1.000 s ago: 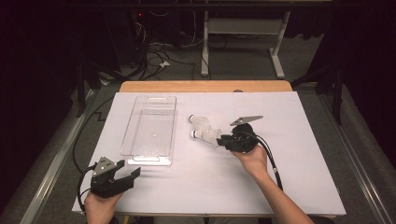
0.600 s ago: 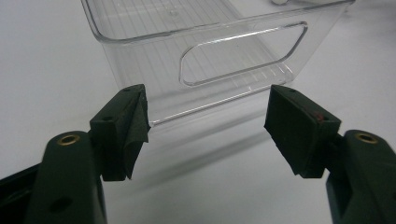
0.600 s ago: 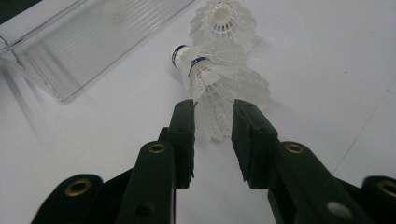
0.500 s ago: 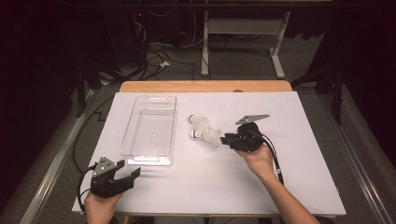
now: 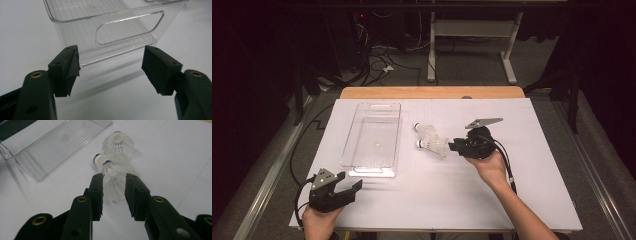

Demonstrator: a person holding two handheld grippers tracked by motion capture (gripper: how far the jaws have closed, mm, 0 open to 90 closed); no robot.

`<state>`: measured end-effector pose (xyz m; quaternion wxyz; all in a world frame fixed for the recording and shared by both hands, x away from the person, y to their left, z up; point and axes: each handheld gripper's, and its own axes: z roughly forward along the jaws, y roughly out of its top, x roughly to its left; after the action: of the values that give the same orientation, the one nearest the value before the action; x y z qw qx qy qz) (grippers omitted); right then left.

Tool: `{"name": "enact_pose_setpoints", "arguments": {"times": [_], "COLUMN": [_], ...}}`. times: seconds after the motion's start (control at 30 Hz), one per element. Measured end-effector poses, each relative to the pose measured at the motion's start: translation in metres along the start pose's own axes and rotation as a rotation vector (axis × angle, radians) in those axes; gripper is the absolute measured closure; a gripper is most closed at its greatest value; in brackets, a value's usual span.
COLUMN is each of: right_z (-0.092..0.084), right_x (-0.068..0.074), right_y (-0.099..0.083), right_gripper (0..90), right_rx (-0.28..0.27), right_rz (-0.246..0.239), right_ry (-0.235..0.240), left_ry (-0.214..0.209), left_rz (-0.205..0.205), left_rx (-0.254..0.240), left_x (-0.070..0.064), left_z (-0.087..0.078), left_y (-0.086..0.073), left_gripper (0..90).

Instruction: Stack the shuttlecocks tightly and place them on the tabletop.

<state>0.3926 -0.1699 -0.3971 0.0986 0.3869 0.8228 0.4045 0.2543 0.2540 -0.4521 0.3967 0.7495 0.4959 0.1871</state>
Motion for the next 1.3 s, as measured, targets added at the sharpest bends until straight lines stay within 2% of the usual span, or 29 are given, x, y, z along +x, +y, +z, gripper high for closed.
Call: {"name": "enact_pose_setpoints", "arguments": {"times": [0.23,0.4,0.83,1.03,1.3], "right_z": [0.004,0.008,0.013,0.021,0.030], "right_x": [0.000,0.000,0.002,0.006,0.006], "right_y": [0.010,0.015,0.028,0.038,0.047], "right_gripper": [68.4,68.4,67.6,67.1,67.1], "right_rx": [0.003,-0.002,0.006,0.014,0.035], "right_rz": [-0.009,0.013,0.003,-0.001,-0.008], "right_ry": [-0.009,0.003,-0.004,0.008,-0.003], "left_ry": [-0.005,-0.011,-0.021,-0.022,-0.025], "left_rz": [0.004,0.010,-0.001,0.002,0.007], "left_rx": [0.002,0.001,0.002,0.003,0.008], "left_x": [0.000,-0.001,0.001,0.001,0.000], "left_z": [0.001,0.001,0.002,0.002,0.002], "left_y": [0.000,0.000,0.000,0.000,0.001], "left_gripper": [31.2,31.1,30.9,30.9,30.8]}}
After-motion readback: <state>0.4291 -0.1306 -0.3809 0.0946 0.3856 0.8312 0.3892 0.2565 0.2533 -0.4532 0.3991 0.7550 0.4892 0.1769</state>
